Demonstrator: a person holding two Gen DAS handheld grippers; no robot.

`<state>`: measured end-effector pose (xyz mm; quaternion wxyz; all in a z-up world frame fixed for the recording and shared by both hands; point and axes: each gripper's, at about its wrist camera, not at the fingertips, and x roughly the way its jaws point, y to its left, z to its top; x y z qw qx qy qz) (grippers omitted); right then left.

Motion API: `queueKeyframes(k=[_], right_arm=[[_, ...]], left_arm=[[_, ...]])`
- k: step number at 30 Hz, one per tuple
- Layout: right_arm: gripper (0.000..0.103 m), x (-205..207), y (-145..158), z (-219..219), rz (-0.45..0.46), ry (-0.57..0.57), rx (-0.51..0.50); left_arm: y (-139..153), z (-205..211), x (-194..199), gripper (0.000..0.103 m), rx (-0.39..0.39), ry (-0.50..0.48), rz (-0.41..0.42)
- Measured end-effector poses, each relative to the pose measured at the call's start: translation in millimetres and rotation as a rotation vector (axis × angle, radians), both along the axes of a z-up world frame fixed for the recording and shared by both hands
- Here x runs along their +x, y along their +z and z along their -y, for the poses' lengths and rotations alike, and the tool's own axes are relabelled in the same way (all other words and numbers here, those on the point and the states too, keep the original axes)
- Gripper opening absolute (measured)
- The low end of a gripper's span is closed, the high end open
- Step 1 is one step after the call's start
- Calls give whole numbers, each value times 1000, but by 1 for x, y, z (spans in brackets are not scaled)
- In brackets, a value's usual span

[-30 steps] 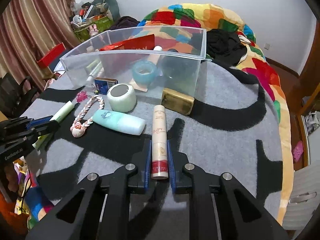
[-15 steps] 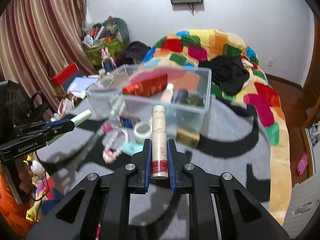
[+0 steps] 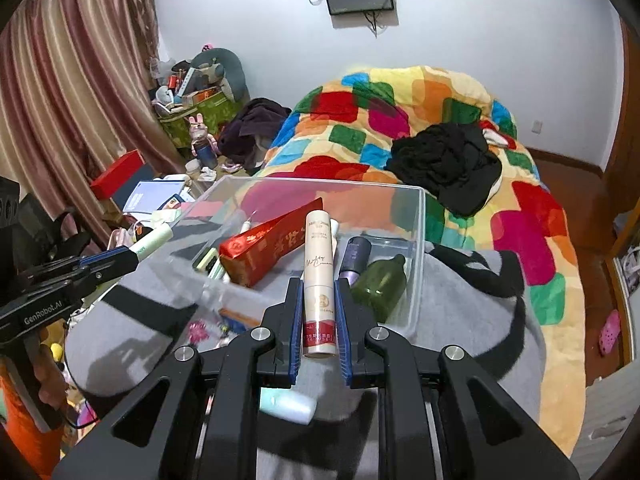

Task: Organize objects
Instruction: 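Lower the green cylinder into the bin with the left tool while the right tool places the spray can there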

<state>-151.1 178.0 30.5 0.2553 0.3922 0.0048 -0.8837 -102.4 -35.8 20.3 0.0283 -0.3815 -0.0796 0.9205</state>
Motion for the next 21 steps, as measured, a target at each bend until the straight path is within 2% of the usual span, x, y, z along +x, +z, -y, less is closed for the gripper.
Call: queueKeyframes(k=[13, 21], right_arm=[[14, -41, -27, 27, 120, 47, 28], [14, -47, -39, 39, 133, 65, 72]], left_arm=[[-30, -14, -58, 15, -26, -59, 134], [-37, -16, -64, 15, -26, -75, 155]])
